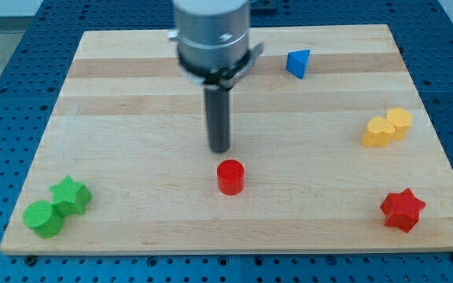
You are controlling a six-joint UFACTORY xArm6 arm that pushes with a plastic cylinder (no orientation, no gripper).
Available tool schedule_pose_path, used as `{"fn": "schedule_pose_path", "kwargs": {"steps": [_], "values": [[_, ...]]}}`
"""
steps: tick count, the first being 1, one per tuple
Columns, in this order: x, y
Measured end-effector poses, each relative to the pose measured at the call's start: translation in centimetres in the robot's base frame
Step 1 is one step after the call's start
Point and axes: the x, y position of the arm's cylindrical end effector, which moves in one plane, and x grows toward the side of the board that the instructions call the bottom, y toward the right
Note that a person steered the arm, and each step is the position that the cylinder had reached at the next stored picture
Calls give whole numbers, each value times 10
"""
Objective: Place the red circle on the top left side of the red star
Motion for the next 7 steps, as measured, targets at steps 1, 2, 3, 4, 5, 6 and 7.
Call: {"fn": "schedule_pose_path", "kwargs": {"steps": [1,2,3,4,5,6,7], "values": [[27,-11],[34,-17],[52,-13],[52,-6],[52,7],[52,19],[52,33]]}}
